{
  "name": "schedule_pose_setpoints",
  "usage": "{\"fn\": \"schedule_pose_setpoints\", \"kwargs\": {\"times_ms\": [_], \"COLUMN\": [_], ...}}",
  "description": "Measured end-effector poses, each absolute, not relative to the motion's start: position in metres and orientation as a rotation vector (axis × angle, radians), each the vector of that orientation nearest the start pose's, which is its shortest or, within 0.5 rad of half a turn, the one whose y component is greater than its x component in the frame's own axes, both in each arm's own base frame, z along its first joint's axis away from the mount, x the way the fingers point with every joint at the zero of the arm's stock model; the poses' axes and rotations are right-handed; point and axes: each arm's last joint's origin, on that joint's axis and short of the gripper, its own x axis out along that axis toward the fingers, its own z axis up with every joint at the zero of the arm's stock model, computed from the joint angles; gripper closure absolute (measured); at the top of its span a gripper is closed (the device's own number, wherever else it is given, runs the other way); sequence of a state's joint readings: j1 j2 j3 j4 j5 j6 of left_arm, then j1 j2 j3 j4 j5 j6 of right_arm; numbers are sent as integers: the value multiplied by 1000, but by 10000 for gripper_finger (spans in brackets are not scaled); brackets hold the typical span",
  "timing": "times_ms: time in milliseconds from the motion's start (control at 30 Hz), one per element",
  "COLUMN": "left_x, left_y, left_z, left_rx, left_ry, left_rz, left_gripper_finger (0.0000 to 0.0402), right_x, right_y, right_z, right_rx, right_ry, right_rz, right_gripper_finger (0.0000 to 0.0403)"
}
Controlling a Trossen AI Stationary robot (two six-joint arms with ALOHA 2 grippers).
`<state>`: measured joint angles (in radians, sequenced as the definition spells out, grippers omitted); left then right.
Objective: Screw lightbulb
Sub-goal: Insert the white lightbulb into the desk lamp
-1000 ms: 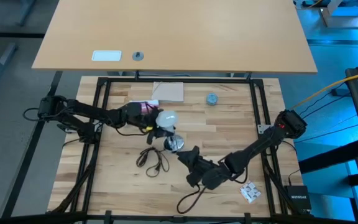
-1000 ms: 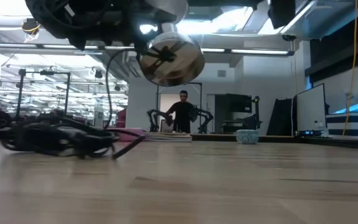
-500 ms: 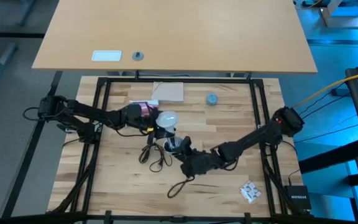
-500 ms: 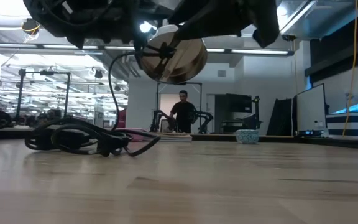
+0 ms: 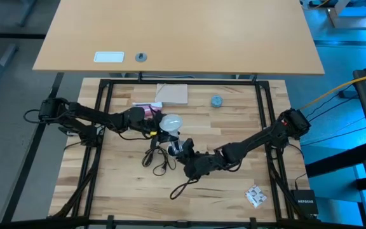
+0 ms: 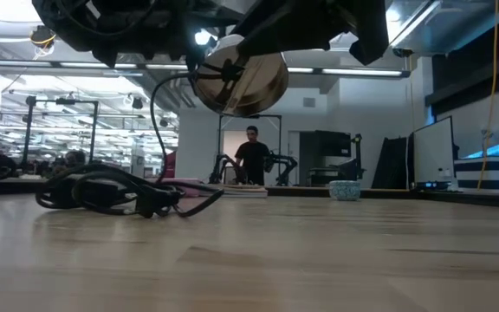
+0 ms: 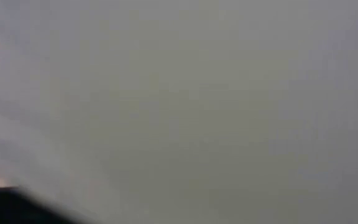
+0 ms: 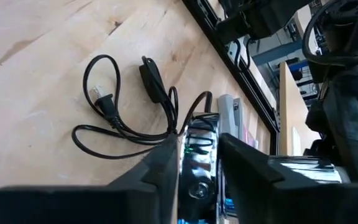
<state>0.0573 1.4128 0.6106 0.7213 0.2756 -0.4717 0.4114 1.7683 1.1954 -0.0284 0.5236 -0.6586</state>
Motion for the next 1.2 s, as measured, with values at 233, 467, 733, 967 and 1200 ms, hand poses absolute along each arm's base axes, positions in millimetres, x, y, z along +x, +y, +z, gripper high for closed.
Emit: {"fn": "schedule_pose_setpoints", "kwargs": {"times_ms": [233, 467, 733, 967, 1200], "left_x": [287, 287, 286, 284, 282], "left_y": [9, 8, 4, 1, -1], "left_z": [221, 222, 223, 223, 222], "left_rx": [-480, -394, -195, -35, -1], "left_ry": [135, 128, 110, 78, 71], "left_rz": [-191, -229, -394, -541, -643], "left_gripper_finger": [249, 249, 249, 249, 249], "right_x": [359, 359, 358, 358, 357], "right_y": [140, 140, 141, 142, 141], "right_z": [227, 226, 226, 225, 224], "right_rx": [-929, -936, -935, -950, -1026], "right_ry": [584, 595, 589, 592, 613], "right_rz": [33, 22, 50, 83, 90], "right_gripper_finger": [325, 319, 322, 316, 314]}}
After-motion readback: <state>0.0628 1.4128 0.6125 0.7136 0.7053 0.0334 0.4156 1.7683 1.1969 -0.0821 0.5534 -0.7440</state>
